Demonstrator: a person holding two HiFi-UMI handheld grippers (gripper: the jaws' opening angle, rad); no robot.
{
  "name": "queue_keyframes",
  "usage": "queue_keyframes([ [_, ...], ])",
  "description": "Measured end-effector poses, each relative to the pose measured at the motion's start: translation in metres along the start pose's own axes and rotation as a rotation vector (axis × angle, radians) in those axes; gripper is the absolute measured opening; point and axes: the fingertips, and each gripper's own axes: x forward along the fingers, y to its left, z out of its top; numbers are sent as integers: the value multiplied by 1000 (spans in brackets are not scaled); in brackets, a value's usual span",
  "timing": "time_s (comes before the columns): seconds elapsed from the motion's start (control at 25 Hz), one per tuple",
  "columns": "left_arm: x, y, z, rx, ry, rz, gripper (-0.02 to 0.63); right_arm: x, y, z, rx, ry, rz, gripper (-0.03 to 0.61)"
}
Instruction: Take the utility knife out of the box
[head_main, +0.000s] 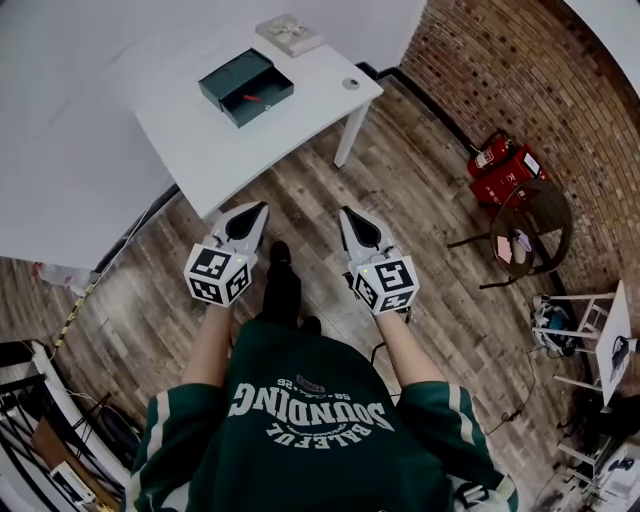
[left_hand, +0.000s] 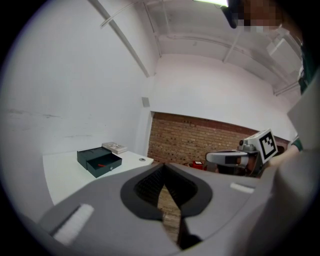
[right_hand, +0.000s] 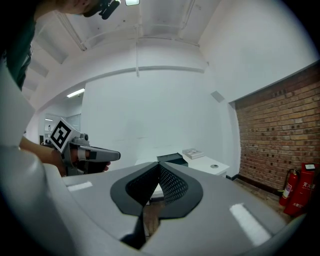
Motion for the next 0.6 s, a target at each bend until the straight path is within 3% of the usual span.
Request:
queue_keyframes([
  [0.24,63,53,15,-7,9,-16,52,75,-35,13,-18,8,4,2],
  [0.6,137,174,53,-41,17,-2,52,225,-63,43,-31,44,38,2],
])
